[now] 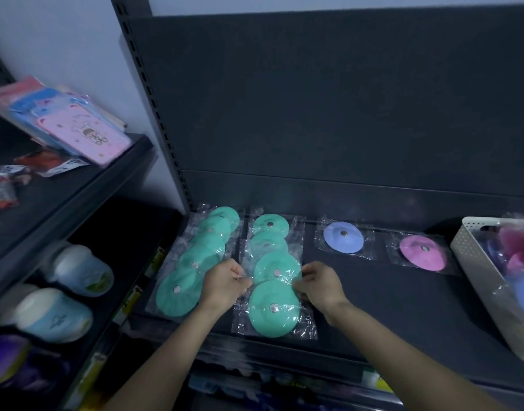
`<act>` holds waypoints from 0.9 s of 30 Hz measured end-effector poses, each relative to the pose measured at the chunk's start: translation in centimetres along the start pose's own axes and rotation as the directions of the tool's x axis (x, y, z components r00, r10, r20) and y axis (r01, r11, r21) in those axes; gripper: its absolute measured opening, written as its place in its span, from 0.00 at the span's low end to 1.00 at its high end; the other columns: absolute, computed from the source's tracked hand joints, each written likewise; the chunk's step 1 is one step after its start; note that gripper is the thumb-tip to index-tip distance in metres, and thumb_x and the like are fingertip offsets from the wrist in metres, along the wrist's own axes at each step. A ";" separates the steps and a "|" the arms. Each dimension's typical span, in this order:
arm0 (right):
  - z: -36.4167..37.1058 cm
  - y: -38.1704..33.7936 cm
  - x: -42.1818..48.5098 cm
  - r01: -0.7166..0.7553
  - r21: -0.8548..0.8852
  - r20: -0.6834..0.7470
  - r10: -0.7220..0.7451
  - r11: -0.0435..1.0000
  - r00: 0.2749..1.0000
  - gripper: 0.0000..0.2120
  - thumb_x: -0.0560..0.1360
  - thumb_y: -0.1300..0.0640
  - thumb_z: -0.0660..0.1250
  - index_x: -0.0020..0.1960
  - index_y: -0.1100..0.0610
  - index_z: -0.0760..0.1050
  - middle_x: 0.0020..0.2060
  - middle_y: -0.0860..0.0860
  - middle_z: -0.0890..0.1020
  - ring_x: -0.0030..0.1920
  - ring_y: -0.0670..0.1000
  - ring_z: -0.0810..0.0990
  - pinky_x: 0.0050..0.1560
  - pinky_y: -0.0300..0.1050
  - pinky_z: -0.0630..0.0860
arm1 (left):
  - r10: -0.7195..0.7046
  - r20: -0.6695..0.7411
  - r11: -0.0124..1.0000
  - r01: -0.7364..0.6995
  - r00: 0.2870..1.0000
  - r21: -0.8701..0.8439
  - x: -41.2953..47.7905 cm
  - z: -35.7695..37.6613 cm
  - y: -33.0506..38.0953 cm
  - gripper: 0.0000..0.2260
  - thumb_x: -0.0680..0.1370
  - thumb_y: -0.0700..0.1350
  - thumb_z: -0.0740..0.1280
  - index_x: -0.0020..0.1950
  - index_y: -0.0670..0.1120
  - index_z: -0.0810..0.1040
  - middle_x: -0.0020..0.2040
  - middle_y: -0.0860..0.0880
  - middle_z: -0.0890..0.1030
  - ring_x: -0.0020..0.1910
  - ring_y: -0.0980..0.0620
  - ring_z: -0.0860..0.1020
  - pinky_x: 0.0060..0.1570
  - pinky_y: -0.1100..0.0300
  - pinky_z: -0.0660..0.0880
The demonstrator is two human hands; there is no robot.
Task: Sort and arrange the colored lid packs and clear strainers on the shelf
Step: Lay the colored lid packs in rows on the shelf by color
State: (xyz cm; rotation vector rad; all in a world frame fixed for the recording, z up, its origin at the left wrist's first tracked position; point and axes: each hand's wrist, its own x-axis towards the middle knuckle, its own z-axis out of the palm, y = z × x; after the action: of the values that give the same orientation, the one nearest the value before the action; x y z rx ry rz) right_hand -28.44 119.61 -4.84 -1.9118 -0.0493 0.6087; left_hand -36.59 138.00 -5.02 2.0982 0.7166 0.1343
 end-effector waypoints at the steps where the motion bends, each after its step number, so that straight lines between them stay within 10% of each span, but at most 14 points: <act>1: 0.1 0.0 -0.1 0.044 -0.099 -0.022 -0.047 0.994 0.999 0.07 0.71 0.66 0.70 0.45 0.59 0.75 0.32 0.52 0.80 0.29 0.48 0.76 0.28 0.37 0.73 | 0.015 0.006 0.999 -0.015 1.000 0.048 0.2 0.0 -0.1 0.08 0.71 0.41 0.74 0.41 0.47 0.75 0.41 0.51 0.79 0.40 0.56 0.77 0.38 0.67 0.73; 15: 1.3 0.6 0.4 0.125 -0.339 0.000 -0.134 0.932 0.991 0.14 0.71 0.59 0.71 0.55 0.55 0.72 0.36 0.47 0.78 0.35 0.43 0.76 0.29 0.32 0.71 | 0.070 0.083 0.923 -0.096 0.994 0.373 1.8 0.7 -0.4 0.07 0.75 0.37 0.65 0.50 0.44 0.70 0.40 0.48 0.77 0.37 0.49 0.78 0.38 0.51 0.78; 22: 0.6 1.4 -0.4 0.270 -0.543 0.157 -0.220 0.795 0.963 0.52 0.64 0.42 0.76 0.77 0.48 0.47 0.73 0.50 0.59 0.72 0.53 0.56 0.71 0.50 0.61 | 0.116 0.097 0.952 -0.138 0.989 0.273 2.5 0.8 -0.3 0.17 0.73 0.40 0.67 0.61 0.46 0.70 0.54 0.48 0.75 0.49 0.50 0.75 0.51 0.54 0.76; 27: 0.8 1.7 -0.6 0.358 -0.647 0.298 -0.208 0.674 0.931 0.57 0.65 0.40 0.75 0.78 0.52 0.39 0.77 0.49 0.40 0.77 0.49 0.42 0.76 0.47 0.48 | 0.072 0.190 0.995 -0.083 0.979 0.054 2.9 0.7 0.6 0.16 0.76 0.39 0.64 0.63 0.48 0.70 0.56 0.49 0.78 0.46 0.58 0.76 0.36 0.72 0.69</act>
State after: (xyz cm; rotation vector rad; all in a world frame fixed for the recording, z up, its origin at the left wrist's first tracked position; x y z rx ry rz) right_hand -29.71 119.45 -6.33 -2.4852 -0.8074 0.6115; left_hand -33.70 138.80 -5.40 2.1644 0.5322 -0.0434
